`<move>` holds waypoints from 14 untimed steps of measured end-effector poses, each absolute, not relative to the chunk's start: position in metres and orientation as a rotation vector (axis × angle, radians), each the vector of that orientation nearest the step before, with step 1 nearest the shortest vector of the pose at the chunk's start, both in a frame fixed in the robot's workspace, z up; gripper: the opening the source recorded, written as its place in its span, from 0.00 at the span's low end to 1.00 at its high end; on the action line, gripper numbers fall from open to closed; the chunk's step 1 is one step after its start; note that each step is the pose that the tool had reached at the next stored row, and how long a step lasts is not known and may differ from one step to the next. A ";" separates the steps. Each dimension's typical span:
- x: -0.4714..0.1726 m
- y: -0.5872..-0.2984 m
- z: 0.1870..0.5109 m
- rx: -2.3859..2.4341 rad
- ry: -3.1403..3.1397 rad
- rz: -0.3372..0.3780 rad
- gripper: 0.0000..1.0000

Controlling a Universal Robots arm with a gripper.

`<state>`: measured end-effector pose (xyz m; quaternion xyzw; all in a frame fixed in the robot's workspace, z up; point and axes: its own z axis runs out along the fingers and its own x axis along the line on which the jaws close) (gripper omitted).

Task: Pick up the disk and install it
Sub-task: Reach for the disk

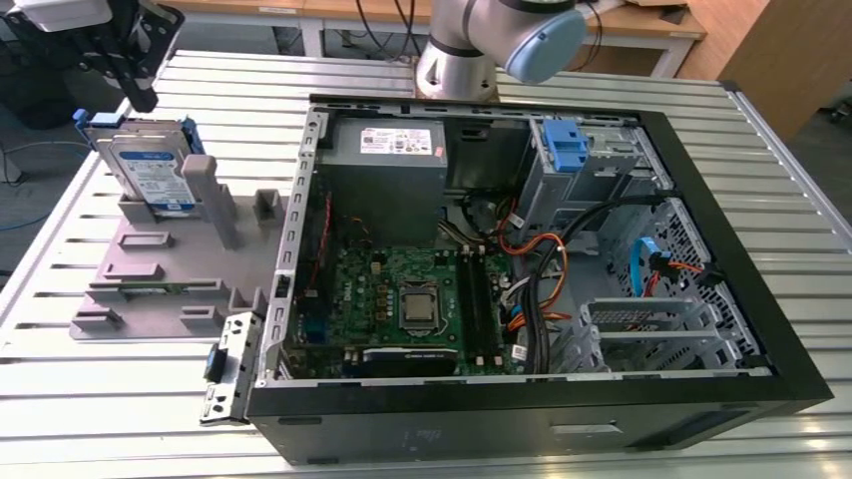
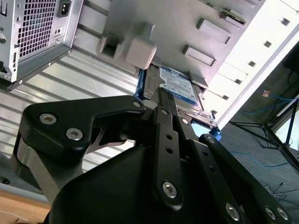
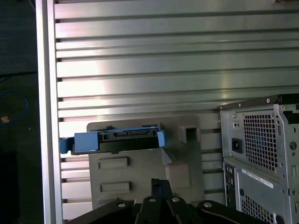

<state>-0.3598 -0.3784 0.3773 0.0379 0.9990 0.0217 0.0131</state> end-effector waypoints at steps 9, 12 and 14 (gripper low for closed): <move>-0.365 -0.378 0.377 0.118 3.112 0.068 0.11; -0.367 -0.378 0.376 0.118 3.112 0.068 0.11; -0.369 -0.376 0.375 0.118 3.113 0.067 0.11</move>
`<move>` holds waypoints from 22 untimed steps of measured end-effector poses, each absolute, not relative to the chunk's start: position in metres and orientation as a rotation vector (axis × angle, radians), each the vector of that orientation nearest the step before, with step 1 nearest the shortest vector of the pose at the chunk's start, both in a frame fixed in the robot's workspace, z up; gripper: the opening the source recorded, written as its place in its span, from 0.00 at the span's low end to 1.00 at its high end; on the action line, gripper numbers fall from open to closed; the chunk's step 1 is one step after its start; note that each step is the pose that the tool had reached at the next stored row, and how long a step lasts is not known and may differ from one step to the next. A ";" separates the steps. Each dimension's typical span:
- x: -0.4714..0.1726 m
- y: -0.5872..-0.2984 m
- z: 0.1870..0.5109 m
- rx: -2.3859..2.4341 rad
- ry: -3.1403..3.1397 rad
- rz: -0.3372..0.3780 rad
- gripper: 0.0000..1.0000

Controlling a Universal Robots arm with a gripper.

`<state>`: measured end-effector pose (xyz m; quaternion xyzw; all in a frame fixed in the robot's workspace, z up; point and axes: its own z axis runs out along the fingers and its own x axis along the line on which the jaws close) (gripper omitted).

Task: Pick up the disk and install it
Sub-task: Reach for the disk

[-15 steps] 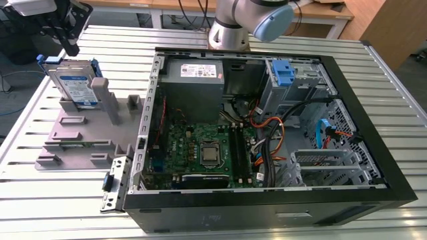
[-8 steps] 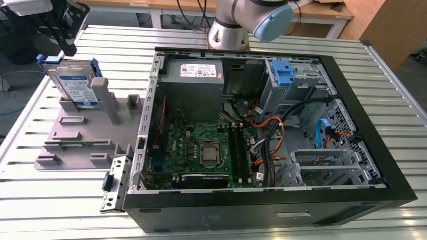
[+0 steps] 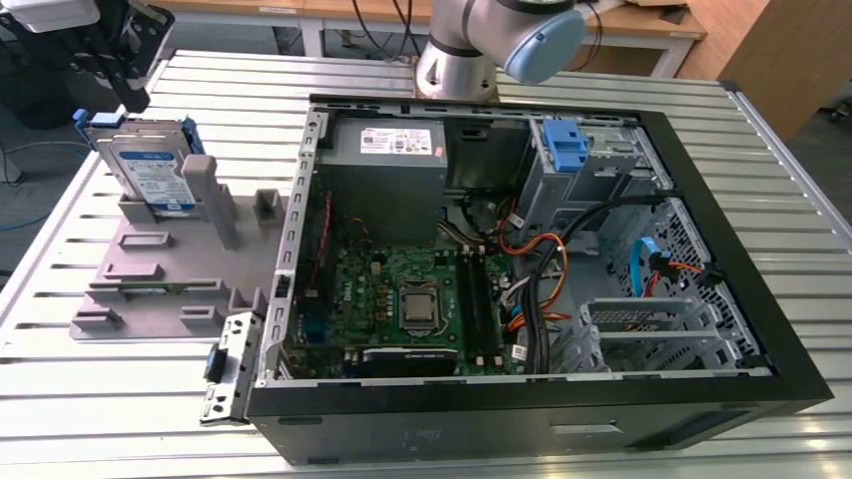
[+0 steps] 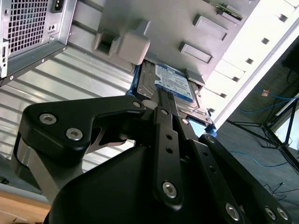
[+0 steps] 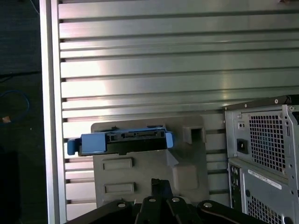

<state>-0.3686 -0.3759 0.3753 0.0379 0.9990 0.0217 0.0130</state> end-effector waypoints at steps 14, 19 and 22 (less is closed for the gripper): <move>-0.388 -0.358 0.362 0.118 3.112 0.068 0.11; -0.394 -0.353 0.355 0.118 3.112 0.068 0.11; -0.396 -0.351 0.351 0.118 3.112 0.068 0.11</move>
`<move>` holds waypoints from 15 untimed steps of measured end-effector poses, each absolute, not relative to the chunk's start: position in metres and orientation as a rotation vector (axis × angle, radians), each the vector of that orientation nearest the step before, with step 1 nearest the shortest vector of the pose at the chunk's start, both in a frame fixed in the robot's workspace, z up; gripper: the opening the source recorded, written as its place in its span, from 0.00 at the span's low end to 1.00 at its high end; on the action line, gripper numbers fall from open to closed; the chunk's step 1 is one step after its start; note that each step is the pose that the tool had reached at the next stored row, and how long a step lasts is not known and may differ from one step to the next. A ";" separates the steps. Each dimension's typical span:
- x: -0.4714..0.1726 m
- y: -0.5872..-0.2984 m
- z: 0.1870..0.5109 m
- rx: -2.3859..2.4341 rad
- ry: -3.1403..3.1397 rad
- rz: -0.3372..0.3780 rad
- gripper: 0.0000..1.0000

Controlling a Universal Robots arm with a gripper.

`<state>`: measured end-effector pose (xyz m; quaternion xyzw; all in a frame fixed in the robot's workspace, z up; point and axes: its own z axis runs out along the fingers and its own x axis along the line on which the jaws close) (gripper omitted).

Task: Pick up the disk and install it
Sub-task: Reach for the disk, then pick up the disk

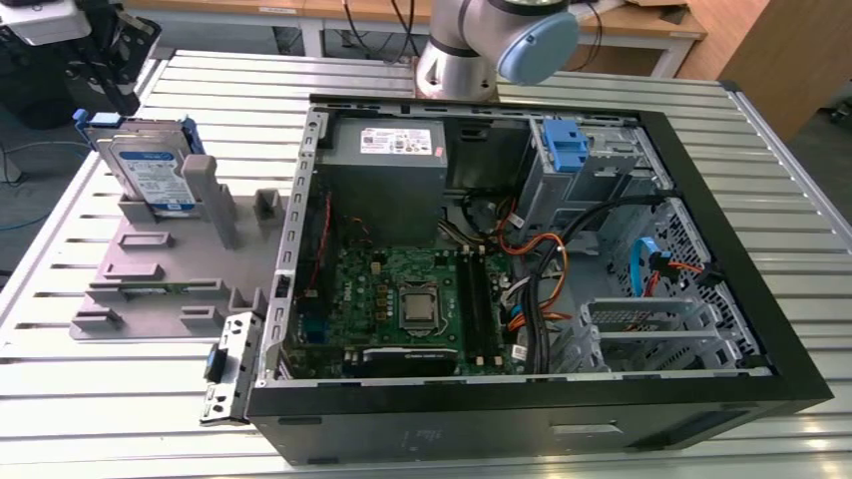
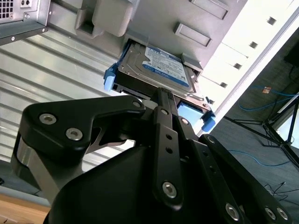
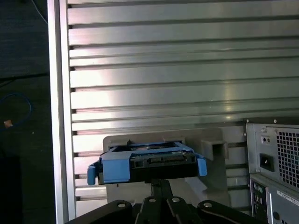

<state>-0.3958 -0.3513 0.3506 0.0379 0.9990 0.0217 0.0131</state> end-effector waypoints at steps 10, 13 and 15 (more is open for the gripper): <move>-0.404 -0.350 0.344 0.119 3.112 0.068 0.11; -0.404 -0.350 0.344 0.119 3.113 0.068 0.11; -0.406 -0.350 0.344 0.119 3.112 0.068 0.11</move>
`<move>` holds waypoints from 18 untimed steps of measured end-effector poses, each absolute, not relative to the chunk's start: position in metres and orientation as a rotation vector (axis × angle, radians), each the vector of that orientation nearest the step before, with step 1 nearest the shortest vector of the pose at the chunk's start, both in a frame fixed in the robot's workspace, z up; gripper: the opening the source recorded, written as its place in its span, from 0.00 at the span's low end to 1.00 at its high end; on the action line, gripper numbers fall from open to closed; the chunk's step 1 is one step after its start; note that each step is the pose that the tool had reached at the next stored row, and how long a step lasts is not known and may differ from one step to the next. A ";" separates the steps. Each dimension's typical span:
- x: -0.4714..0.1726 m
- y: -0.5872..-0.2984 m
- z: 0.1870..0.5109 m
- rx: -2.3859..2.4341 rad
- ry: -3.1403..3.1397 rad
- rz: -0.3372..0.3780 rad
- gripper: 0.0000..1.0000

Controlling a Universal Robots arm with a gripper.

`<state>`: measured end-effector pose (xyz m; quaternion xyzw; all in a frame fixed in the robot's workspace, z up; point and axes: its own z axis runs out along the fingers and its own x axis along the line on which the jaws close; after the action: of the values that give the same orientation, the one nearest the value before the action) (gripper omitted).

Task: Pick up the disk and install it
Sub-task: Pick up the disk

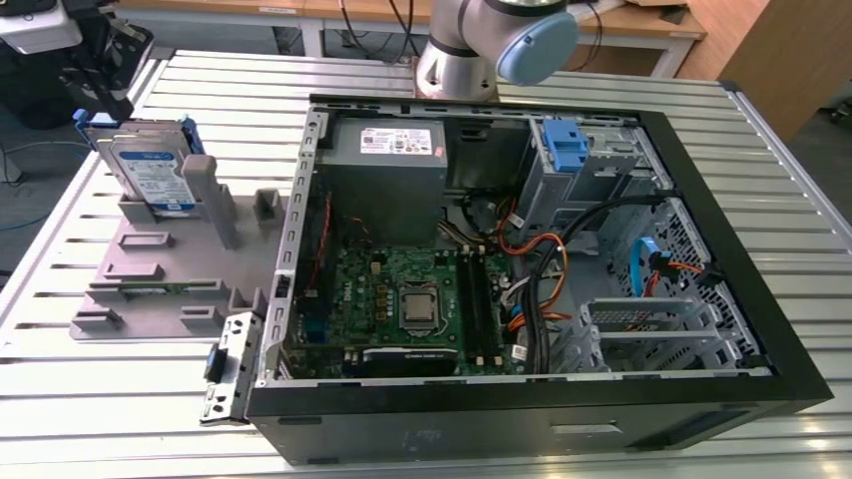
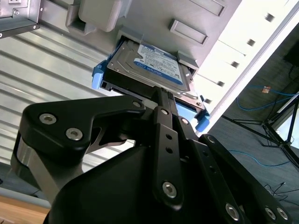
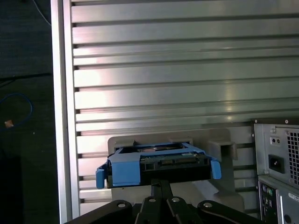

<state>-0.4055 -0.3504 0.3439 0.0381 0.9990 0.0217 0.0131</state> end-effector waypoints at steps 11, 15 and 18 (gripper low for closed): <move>-0.407 -0.350 0.342 0.119 3.112 0.068 0.11; -0.406 -0.350 0.342 0.112 3.113 0.068 0.11; -0.406 -0.350 0.342 0.101 3.113 0.068 0.11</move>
<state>-0.4064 -0.3501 0.3419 0.0324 0.9992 0.0217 0.0129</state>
